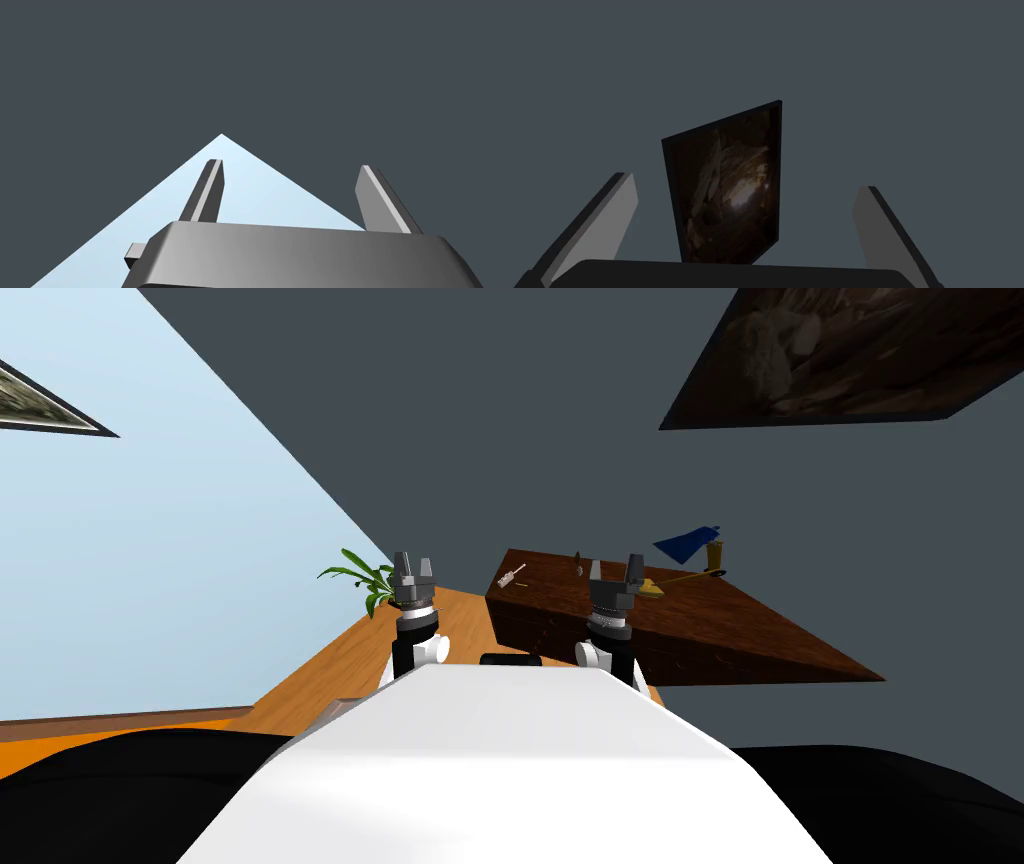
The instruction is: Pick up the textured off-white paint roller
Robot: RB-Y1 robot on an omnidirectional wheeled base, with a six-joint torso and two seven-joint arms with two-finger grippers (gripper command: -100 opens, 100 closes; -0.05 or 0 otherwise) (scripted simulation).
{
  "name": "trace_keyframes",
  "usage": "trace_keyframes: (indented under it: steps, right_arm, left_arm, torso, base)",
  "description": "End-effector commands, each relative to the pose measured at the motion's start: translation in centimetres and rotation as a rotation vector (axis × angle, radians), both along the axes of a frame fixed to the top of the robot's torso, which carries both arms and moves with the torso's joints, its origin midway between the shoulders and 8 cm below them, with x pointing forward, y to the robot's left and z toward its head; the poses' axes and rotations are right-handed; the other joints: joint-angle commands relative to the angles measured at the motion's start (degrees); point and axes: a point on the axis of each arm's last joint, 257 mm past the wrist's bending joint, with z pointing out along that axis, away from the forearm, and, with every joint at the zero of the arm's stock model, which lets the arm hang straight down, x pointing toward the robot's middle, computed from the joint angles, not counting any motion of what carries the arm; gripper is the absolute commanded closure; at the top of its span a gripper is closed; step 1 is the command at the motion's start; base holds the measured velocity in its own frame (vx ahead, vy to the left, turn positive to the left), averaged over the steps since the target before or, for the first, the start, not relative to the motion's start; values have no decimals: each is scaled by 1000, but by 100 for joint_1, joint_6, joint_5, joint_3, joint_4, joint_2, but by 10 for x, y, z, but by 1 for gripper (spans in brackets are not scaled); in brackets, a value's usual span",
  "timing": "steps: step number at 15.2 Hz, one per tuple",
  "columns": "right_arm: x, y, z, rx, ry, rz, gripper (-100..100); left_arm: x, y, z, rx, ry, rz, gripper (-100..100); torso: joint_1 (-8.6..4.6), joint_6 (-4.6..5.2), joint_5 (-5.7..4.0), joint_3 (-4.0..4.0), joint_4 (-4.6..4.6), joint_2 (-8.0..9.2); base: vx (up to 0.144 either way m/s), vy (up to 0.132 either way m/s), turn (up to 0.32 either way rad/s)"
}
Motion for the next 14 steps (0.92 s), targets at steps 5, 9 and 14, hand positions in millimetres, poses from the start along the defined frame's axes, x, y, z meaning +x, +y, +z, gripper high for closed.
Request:
trace_keyframes:
  steps: [5, 9, 14]
  right_arm:
    - [0, 0, 0, 0, 0, 0, 0]
    - [0, 0, 0, 0, 0, 0, 0]
    - [0, 0, 0, 0, 0, 0, 0]
  left_arm:
    - [8, -18, -13, 199, 32, 2, -100]
    - [14, -29, -25, 352, 48, 10, -100]
    - [19, -41, -43, 545, 59, 18, -100]
  torso:
    - [18, 1, 4, 5, 2, 10]
    - [29, 1, 6, 7, 3, 12]
    - [33, 3, 7, 9, 3, 16]
  base:
    - [-22, 34, -91]
    - [-30, 57, -124]
    - [-39, 59, -156]
